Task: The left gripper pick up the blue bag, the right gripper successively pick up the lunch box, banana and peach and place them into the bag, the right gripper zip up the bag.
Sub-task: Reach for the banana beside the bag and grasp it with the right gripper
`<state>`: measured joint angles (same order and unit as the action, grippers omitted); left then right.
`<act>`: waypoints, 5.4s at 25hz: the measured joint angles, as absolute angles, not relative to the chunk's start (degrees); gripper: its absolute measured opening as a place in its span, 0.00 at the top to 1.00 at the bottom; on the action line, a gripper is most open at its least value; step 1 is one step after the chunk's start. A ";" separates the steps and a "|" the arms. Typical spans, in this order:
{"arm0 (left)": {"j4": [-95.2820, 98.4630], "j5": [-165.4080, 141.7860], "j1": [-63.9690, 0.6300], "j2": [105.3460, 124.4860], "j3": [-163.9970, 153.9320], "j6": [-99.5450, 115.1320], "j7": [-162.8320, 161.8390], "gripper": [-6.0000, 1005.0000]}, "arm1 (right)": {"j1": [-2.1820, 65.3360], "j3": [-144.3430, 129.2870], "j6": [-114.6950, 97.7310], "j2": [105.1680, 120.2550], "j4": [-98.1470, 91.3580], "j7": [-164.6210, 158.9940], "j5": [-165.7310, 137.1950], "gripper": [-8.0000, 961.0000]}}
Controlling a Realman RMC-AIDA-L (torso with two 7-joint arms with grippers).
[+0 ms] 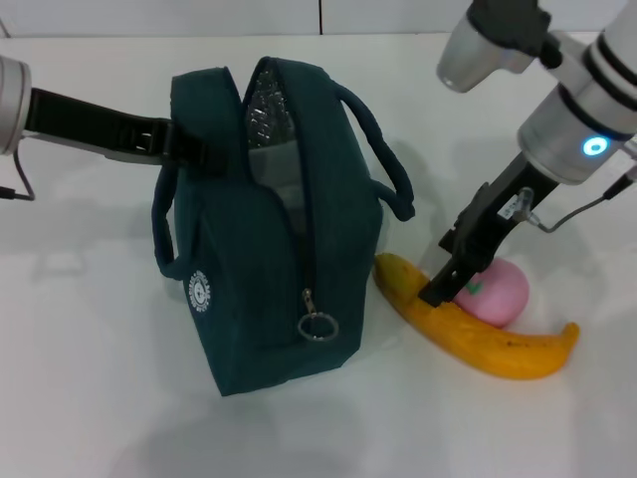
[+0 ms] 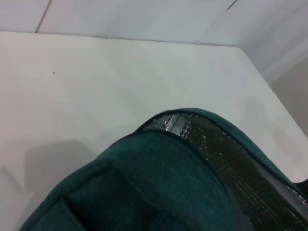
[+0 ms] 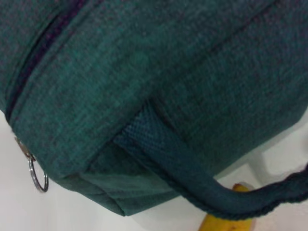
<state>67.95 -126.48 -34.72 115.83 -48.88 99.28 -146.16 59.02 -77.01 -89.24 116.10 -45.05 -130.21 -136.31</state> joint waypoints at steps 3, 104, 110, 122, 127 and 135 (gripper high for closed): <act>66.59 -126.39 -34.73 115.41 -48.86 99.13 -146.02 0.96 | 60.24 -78.44 -87.77 116.14 -42.61 -130.29 -135.25 0.09; 66.36 -126.04 -33.74 114.51 -46.67 98.78 -144.58 0.96 | 54.62 -93.35 -84.09 116.19 -54.27 -133.37 -129.32 0.51; 66.32 -126.04 -33.66 114.56 -46.67 98.79 -144.58 0.96 | 54.67 -95.88 -82.01 116.19 -54.10 -133.82 -128.84 0.38; 66.26 -126.04 -33.51 114.61 -46.67 98.79 -144.49 0.96 | 54.84 -103.05 -77.60 116.19 -53.66 -135.98 -128.75 0.39; 66.27 -126.03 -33.47 114.61 -46.67 98.79 -144.49 0.96 | 54.91 -103.56 -77.34 116.19 -53.43 -136.03 -128.75 0.39; 66.27 -126.03 -33.47 114.51 -46.67 98.77 -144.49 0.96 | 55.77 -104.20 -78.35 116.19 -54.10 -136.13 -128.77 0.40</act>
